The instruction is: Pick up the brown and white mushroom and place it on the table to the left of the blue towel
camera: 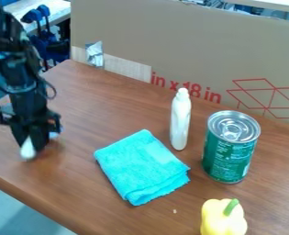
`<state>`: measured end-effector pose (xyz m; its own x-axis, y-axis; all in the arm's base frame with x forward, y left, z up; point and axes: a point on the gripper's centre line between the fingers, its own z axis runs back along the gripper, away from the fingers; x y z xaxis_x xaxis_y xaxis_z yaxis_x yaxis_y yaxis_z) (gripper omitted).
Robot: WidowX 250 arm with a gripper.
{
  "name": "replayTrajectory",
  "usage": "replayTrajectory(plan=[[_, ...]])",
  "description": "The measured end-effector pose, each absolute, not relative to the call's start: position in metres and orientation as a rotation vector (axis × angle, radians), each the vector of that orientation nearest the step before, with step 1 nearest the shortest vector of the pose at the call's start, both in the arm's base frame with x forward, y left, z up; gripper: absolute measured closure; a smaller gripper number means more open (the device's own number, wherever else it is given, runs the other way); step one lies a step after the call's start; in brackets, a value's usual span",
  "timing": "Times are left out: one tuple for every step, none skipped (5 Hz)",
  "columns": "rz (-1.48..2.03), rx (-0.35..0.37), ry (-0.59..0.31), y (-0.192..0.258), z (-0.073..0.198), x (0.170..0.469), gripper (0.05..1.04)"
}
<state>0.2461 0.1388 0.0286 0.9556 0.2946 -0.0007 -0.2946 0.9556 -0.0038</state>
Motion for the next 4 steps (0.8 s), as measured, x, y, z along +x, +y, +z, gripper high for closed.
replayTrajectory(plan=[[0.326, -0.008, 0.004, 0.141, 0.026, 0.245, 0.685], [0.351, -0.023, -0.007, 0.136, 0.034, 0.238, 0.382], [0.361, 0.033, -0.126, 0.127, 0.081, 0.23, 0.105], [0.315, 0.123, -0.149, 0.104, 0.115, 0.224, 0.077]])
